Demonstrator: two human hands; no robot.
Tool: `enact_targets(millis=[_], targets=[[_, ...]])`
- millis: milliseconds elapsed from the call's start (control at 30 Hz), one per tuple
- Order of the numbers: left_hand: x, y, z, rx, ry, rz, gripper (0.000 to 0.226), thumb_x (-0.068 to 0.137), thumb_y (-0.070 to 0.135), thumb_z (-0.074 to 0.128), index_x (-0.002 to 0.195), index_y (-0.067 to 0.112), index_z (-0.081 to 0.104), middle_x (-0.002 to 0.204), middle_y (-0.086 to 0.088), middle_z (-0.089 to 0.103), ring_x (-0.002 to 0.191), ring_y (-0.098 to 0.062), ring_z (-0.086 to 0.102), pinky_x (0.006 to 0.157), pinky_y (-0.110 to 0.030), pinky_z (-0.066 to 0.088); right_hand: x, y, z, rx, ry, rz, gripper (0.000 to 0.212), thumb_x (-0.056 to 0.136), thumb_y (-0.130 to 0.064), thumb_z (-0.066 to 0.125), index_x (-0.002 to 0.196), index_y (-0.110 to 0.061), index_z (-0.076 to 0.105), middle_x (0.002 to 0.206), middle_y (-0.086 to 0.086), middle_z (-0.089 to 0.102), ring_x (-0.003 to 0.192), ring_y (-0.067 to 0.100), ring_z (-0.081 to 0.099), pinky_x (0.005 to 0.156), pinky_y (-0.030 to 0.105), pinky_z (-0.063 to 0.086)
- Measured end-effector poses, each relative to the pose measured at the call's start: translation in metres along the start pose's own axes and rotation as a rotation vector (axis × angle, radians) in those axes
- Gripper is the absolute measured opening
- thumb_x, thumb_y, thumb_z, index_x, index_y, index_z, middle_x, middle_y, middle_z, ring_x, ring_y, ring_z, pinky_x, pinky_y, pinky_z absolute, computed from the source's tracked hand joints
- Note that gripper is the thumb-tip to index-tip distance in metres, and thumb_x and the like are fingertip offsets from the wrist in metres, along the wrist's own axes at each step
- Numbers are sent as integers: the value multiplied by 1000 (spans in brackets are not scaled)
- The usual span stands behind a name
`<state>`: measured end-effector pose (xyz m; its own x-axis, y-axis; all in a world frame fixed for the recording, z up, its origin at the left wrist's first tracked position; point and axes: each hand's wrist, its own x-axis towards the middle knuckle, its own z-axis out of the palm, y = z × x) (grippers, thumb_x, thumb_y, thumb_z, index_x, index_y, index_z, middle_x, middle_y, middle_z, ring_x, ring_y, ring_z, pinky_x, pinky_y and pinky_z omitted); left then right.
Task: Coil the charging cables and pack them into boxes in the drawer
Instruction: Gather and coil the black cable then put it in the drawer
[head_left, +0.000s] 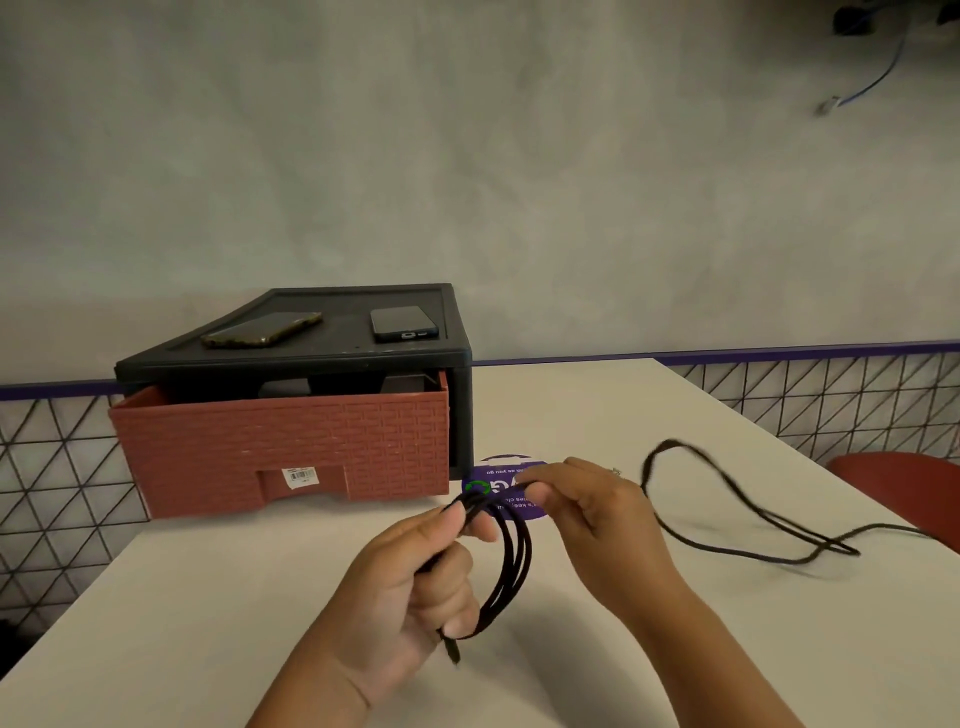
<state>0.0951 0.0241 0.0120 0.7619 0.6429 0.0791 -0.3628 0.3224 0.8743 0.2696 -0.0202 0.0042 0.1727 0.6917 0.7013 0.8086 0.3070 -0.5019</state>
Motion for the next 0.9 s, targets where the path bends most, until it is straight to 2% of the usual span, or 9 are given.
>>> enact_targets(millis=[100, 233, 300, 367, 500, 600, 667, 733, 900], targets=[[2, 0, 3, -161, 30, -24, 45, 53, 47, 81, 54, 11, 54, 33, 9, 21, 25, -3, 20, 32, -21, 31, -4, -11, 11, 349, -105, 196, 31, 89, -43, 41, 95, -30, 70, 81, -22, 67, 75, -4, 58, 68, 11, 41], [4, 0, 7, -201, 118, -43, 45, 76, 47, 56, 48, 15, 43, 33, 9, 19, 24, -3, 17, 31, -21, 30, -8, -26, 19, 575, -115, 291, 52, 89, -46, 31, 90, -13, 70, 69, -10, 64, 67, -2, 55, 63, 9, 39], [4, -3, 8, -172, 131, -55, 52, 85, 49, 53, 47, 15, 41, 33, 8, 17, 24, -3, 16, 33, -20, 29, -8, -29, 22, 578, -123, 326, 60, 86, -54, 30, 80, -7, 67, 57, -6, 55, 58, 4, 49, 57, 12, 35], [4, -7, 10, -163, 124, -65, 50, 84, 47, 49, 48, 15, 40, 33, 7, 17, 24, -4, 17, 34, -22, 28, -7, -32, 25, 514, -75, 354, 50, 83, -61, 35, 64, -21, 59, 47, -9, 43, 48, 4, 37, 51, 16, 30], [4, -8, 6, -265, -64, -67, 49, 63, 45, 79, 51, 14, 44, 33, 5, 26, 23, -6, 26, 38, -24, 37, -4, -31, 27, 340, -17, 306, 42, 82, -58, 33, 55, -27, 41, 49, -13, 43, 50, 4, 36, 51, 17, 29], [10, -15, -4, -422, -329, -40, 34, 83, 38, 67, 87, 4, 66, 46, 3, 37, 35, -9, 37, 52, -26, 43, -2, -32, 28, 379, -18, 326, 44, 83, -56, 33, 56, -22, 44, 48, -13, 42, 50, 5, 35, 51, 18, 29], [8, -14, -2, -450, -345, 15, 50, 103, 32, 27, 139, -1, 36, 63, -1, 37, 53, -13, 37, 69, -28, 38, -2, -31, 28, 430, -15, 368, 55, 89, -61, 34, 59, -16, 49, 49, -10, 42, 51, 5, 35, 51, 18, 29], [5, -11, -10, -430, -266, 82, 50, 104, 28, 12, 144, -2, 5, 72, -2, 35, 61, -14, 34, 76, -28, 34, -2, -25, 27, 400, -2, 367, 54, 89, -58, 33, 61, -16, 51, 51, -10, 47, 52, 3, 38, 52, 19, 30], [3, 0, -24, -426, -220, 242, 50, 104, 25, 6, 142, 1, -14, 86, -10, 47, 71, -16, 35, 88, -29, 32, -6, -13, 35, 10, -114, 212, 23, 92, -33, 38, 81, -24, 56, 76, -9, 56, 70, 6, 47, 60, 21, 35]])
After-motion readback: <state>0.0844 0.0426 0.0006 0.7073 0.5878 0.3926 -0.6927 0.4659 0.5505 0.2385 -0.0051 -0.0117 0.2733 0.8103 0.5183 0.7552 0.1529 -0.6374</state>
